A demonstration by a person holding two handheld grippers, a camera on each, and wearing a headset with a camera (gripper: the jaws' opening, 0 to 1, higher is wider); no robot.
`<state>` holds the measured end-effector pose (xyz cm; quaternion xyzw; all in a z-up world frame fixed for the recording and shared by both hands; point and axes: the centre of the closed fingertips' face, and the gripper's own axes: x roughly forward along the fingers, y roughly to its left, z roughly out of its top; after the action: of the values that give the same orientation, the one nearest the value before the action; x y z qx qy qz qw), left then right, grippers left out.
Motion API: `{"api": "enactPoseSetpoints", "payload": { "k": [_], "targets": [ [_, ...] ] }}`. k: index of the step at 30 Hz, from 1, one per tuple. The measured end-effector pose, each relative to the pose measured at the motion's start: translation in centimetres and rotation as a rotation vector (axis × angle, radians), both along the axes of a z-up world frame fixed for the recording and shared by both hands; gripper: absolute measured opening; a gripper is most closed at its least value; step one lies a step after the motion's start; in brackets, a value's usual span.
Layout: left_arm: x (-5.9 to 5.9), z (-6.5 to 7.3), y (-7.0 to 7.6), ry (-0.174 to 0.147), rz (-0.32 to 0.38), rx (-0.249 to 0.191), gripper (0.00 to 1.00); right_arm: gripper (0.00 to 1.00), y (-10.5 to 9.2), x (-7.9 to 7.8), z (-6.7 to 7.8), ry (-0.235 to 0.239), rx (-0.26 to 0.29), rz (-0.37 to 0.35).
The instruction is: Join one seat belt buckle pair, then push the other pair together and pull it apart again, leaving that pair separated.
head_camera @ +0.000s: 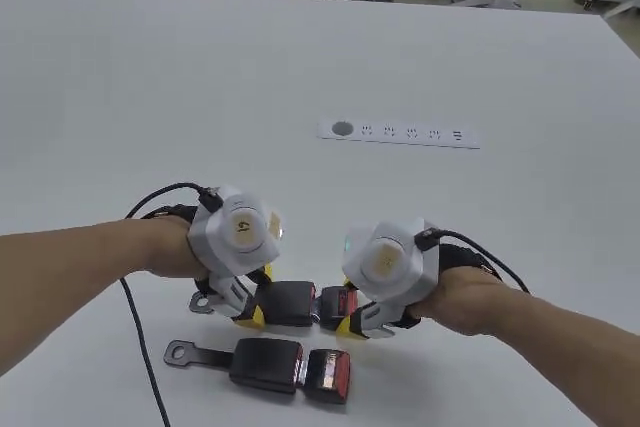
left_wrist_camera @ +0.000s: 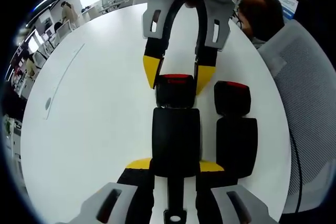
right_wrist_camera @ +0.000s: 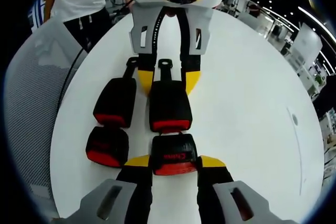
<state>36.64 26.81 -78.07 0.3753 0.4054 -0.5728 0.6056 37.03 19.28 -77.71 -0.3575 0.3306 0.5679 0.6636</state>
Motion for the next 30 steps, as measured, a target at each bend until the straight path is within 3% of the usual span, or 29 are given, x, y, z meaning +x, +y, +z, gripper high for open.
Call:
{"api": "enactPoseSetpoints", "payload": {
  "k": [6, 12, 17, 21, 30],
  "targets": [
    [0.0, 0.0, 0.0, 0.001, 0.006, 0.002, 0.30, 0.28, -0.2, -0.3, 0.5, -0.002, 0.000, 0.000],
    [0.1, -0.1, 0.0, 0.007, 0.013, 0.022, 0.30, 0.29, -0.4, 0.1, -0.1, -0.011, -0.003, 0.013],
    [0.0, 0.0, 0.0, 0.011, 0.022, 0.038, 0.31, 0.29, -2.1, 0.0, 0.5, -0.008, -0.032, 0.021],
    [0.0, 0.0, -0.1, 0.010, 0.017, 0.045, 0.31, 0.29, -2.3, -0.3, 0.5, 0.003, -0.012, 0.030],
    [-0.2, 0.1, 0.0, 0.011, 0.024, 0.031, 0.31, 0.29, -3.2, -0.3, 0.3, 0.000, -0.016, 0.039]
  ]
}}
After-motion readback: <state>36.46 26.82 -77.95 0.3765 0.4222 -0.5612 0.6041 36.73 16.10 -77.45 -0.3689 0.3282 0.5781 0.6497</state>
